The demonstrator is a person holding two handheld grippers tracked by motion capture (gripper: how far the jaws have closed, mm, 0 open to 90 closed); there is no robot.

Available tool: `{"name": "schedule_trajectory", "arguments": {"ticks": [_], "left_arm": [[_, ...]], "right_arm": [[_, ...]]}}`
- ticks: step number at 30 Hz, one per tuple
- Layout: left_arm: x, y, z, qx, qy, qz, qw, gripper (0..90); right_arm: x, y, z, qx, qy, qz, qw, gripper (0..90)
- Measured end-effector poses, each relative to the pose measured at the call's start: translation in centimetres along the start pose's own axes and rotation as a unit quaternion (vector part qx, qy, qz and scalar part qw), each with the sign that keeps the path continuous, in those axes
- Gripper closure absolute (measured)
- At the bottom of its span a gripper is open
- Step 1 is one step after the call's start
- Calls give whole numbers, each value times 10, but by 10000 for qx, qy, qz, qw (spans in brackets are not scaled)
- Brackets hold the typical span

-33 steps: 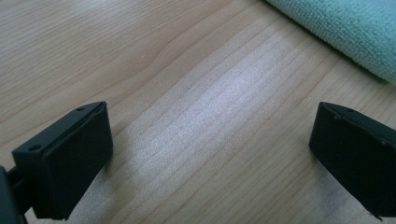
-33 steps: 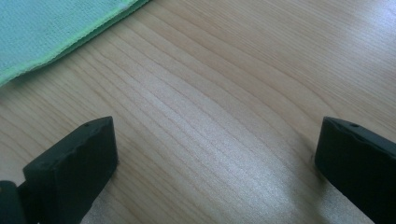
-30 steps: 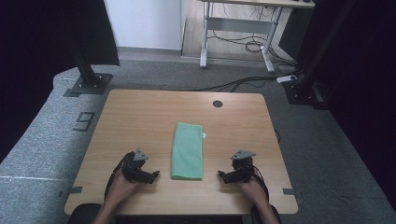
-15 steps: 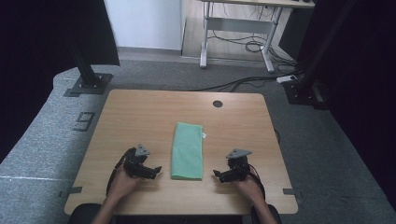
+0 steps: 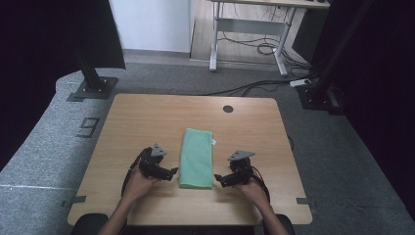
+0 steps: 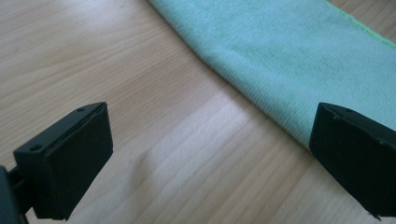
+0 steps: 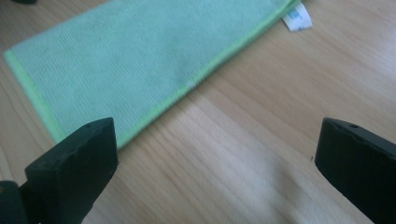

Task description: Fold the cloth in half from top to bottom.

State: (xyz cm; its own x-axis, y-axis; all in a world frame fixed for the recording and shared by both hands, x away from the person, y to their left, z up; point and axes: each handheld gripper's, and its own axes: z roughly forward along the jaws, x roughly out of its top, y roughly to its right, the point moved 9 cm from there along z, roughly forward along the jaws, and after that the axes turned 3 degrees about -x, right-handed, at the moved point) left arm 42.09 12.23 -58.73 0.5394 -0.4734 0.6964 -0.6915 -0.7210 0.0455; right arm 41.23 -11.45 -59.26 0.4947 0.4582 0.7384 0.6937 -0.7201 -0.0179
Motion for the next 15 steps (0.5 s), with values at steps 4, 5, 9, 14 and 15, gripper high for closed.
{"name": "schedule_trajectory", "arguments": {"ticks": [4,5,9,14,15], "left_arm": [[4,4,10,-17,-37,37,10000,0],[5,5,13,-24,-43,29,10000,0],[5,8,22,-24,-80,68,9999,0],[-1,11,31,62,-239,195,9995,0],[-1,11,31,62,-239,195,9995,0]], "right_arm": [[8,-3,6,-15,-2,-44,10000,0],[10,-4,9,-25,-7,-44,10000,0],[21,-10,22,-71,-51,-114,9999,0],[21,-9,36,-246,-195,-182,9993,12],[21,-9,36,-246,-195,-182,9993,12]]}}
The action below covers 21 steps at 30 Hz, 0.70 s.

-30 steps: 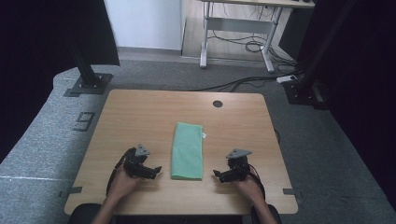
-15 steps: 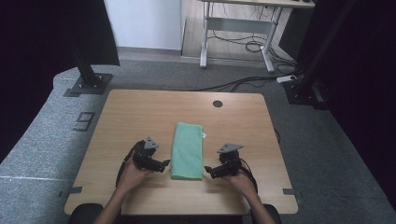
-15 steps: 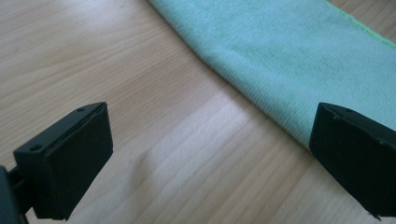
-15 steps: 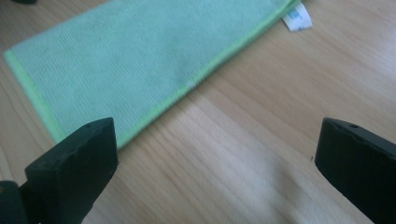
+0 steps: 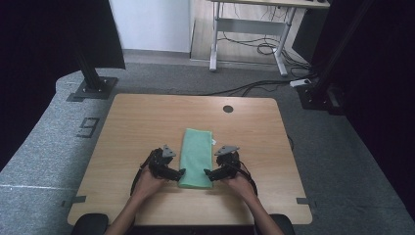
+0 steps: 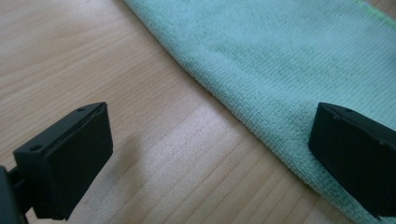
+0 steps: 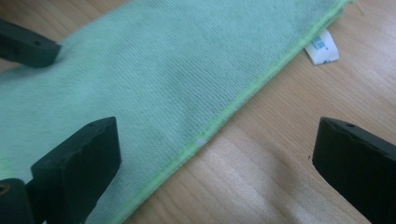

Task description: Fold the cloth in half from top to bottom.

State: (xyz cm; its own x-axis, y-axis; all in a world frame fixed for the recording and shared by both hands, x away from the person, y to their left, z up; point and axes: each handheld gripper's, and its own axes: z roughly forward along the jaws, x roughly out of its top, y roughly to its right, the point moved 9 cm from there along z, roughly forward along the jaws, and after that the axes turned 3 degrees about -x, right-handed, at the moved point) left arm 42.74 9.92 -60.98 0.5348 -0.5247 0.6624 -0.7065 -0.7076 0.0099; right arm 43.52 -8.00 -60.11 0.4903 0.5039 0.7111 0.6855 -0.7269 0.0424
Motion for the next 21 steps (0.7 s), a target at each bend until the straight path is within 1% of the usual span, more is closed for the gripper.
{"name": "schedule_trajectory", "arguments": {"ticks": [1,2,4,7,10,14,16,19,20,21], "left_arm": [[-1,0,1,27,-44,41,10000,0],[-3,1,1,41,-54,58,10000,0],[-3,2,1,56,-62,54,10000,0],[-4,4,0,74,-120,107,9998,0],[-6,8,-2,46,-155,139,9998,0],[-14,17,-7,-112,-168,53,9998,0],[-15,19,-8,-148,-159,25,9998,0],[-20,26,-11,-268,-208,-3,9994,0],[-22,28,-12,-327,-241,-22,9992,2],[-23,32,-15,-354,-359,108,9987,2]], "right_arm": [[-1,1,2,-36,-29,-18,10000,14],[-5,2,5,-117,-117,-51,9998,18],[-7,3,7,-131,-160,-66,9998,19],[-11,3,7,-87,-162,13,9998,27],[-12,1,6,-104,-167,-25,9998,30],[-17,-5,1,-79,-178,-68,9998,31],[-18,-7,0,-73,-179,-88,9998,31],[-22,-12,-5,-32,-205,-146,9997,31],[-25,-17,-8,-17,-223,-159,9996,31],[-27,-18,-10,4,-234,-169,9996,31]]}}
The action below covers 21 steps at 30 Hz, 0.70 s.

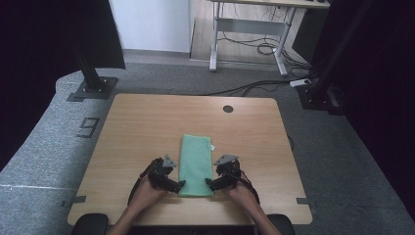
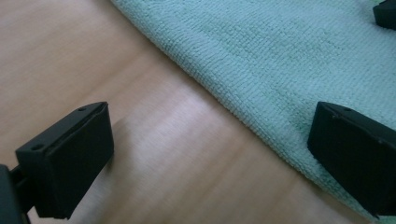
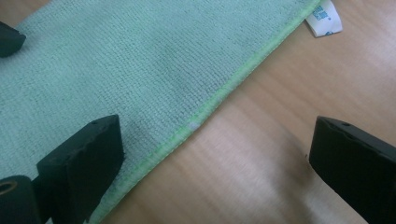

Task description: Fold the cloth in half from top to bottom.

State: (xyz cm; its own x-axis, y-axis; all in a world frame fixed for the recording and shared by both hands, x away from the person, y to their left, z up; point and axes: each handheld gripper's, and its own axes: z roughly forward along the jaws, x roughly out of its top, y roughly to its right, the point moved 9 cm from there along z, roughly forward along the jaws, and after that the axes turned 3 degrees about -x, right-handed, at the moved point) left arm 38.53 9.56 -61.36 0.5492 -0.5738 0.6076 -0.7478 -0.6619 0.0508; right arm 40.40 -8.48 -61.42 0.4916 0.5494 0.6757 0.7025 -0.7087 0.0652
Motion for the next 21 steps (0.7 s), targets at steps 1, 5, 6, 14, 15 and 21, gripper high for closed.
{"name": "schedule_trajectory", "arguments": {"ticks": [1,5,6,14,15,21], "left_arm": [[0,0,0,0,0,0,10000,1],[14,-4,-12,122,158,87,9998,0],[14,-4,-12,122,158,87,9998,0],[31,-37,-4,471,404,-255,9977,0],[30,-38,-1,481,398,-290,9976,0],[20,-41,13,412,436,-468,9971,0]], "right_arm": [[0,0,0,0,0,0,10000,31],[-7,-7,-6,69,11,42,10000,33],[-7,-7,-6,69,11,42,10000,33],[-9,-8,-6,129,45,64,9999,37],[-9,-8,-6,129,45,64,9999,37],[-9,-8,-6,177,39,74,9998,39]]}}
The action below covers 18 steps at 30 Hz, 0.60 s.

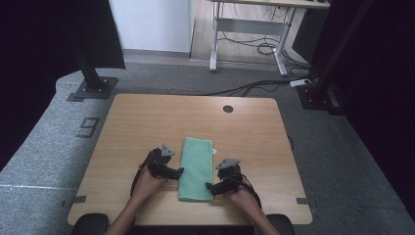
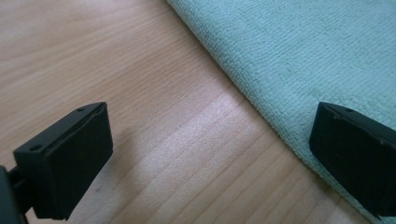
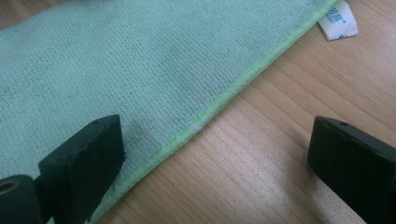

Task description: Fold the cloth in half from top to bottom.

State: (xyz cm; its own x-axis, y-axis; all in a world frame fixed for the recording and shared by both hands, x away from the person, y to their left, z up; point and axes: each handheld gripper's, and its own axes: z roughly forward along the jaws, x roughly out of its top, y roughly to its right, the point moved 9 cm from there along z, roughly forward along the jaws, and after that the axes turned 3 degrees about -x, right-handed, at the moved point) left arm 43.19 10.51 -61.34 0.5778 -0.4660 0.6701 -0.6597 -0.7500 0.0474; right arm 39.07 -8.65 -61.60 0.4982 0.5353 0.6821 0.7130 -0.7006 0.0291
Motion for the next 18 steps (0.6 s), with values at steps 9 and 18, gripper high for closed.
{"name": "schedule_trajectory", "arguments": {"ticks": [9,18], "left_arm": [[-2,0,3,-60,-36,-1,10000,0],[-2,0,2,-40,-39,-28,10000,0]], "right_arm": [[2,0,-1,138,-66,16,9999,73],[12,13,1,81,-90,129,9998,113]]}}
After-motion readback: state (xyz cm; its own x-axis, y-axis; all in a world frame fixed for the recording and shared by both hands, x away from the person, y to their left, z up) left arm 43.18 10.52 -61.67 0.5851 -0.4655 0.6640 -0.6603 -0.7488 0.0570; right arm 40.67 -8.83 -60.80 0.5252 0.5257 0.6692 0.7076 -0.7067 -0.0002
